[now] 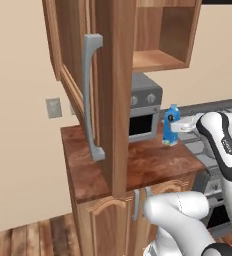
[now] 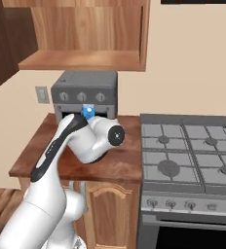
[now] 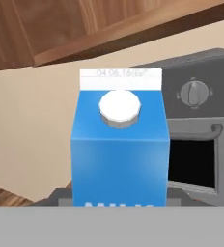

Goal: Pick the milk, boxed drink, can from the counter and place them in the open cabinet.

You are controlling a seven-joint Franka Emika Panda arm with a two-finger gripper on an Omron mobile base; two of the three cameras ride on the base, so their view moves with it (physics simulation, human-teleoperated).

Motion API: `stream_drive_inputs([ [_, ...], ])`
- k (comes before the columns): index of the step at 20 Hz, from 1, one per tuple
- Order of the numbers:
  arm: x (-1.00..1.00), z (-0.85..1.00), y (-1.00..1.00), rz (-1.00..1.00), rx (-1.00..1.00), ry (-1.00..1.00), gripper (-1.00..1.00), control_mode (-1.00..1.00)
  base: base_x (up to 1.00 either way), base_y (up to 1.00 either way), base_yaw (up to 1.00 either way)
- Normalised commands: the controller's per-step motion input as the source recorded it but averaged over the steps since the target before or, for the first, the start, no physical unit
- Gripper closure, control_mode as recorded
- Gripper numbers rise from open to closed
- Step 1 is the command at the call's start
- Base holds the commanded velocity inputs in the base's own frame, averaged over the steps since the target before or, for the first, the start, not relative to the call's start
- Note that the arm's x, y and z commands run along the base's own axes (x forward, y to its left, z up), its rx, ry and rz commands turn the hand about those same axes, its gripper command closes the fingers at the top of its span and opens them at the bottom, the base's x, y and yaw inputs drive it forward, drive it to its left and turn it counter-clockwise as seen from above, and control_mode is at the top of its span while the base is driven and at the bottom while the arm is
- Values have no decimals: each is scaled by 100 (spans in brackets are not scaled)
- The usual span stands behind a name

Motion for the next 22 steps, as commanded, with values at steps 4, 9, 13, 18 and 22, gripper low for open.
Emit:
stream_drive_inputs([
  [4, 0, 0, 0, 0, 0, 0, 100, 100, 28, 0, 10],
  [9, 0, 34, 1, 5, 0, -2, 100, -100, 4, 1, 8],
  [13, 0, 89, 4, 10, -1, -8, 100, -100, 0, 0, 0],
  [18, 0, 89, 3, 3, -4, -11, 100, -100, 0, 0, 0],
  [22, 0, 84, 0, 0, -6, -17, 100, -100, 0, 0, 0],
])
